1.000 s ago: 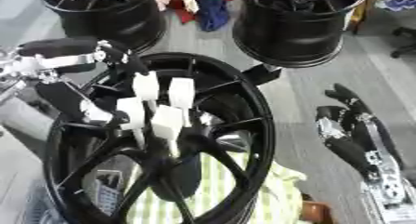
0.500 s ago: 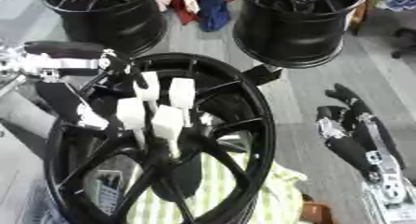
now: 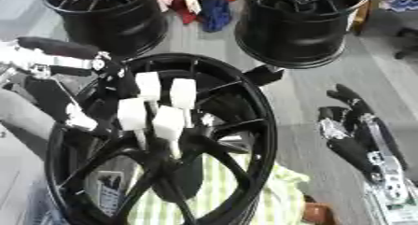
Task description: Pull the pin out of the wheel hub.
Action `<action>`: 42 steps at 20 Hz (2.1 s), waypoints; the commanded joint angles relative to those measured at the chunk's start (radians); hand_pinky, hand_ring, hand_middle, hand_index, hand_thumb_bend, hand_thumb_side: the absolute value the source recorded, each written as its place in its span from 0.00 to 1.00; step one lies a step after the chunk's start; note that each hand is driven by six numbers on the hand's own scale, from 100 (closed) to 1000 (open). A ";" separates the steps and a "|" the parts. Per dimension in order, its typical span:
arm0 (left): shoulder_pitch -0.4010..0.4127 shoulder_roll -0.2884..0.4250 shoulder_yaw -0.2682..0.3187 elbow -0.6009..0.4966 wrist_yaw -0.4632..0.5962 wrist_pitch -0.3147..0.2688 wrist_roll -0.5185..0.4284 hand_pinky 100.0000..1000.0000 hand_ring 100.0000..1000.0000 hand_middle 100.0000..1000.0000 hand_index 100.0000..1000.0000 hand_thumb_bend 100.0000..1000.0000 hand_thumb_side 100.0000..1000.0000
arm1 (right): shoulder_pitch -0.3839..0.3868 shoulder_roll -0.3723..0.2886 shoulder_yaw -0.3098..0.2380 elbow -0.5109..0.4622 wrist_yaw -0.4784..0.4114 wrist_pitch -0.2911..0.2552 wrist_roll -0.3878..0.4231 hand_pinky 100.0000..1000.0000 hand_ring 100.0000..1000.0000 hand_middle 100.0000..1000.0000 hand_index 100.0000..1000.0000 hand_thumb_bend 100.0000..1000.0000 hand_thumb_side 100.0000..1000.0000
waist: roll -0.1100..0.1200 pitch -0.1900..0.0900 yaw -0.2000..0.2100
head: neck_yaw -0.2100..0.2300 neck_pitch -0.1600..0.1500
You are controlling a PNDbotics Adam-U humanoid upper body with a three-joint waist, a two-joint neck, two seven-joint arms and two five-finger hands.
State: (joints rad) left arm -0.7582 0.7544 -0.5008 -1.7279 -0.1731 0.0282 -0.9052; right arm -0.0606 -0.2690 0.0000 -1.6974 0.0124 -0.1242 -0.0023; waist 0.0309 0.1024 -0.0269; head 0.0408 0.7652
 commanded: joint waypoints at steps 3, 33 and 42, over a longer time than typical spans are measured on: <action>-0.016 0.011 0.018 0.003 -0.015 0.015 -0.002 0.51 0.70 0.72 0.83 0.38 0.38 | -0.006 -0.019 -0.006 -0.008 0.003 -0.002 0.001 0.80 0.72 0.85 0.95 0.00 0.21 | -0.002 -0.013 0.001 | 0.001 0.005; -0.033 -0.046 -0.018 0.046 -0.089 0.029 0.015 0.50 0.69 0.72 0.84 0.36 0.37 | -0.005 -0.017 -0.005 -0.006 0.003 -0.003 0.004 0.80 0.72 0.84 0.95 0.00 0.20 | -0.002 -0.013 -0.003 | 0.003 0.005; -0.033 -0.059 -0.030 0.058 -0.110 0.022 0.012 0.50 0.68 0.72 0.84 0.35 0.37 | -0.005 -0.016 -0.004 -0.006 0.002 -0.003 0.005 0.80 0.72 0.84 0.95 0.00 0.20 | -0.002 -0.012 -0.003 | 0.004 0.005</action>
State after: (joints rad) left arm -0.7677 0.6839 -0.5383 -1.6656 -0.2791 0.0543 -0.8941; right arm -0.0603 -0.2690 0.0000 -1.6921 0.0124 -0.1238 -0.0005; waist 0.0297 0.1022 -0.0301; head 0.0412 0.7652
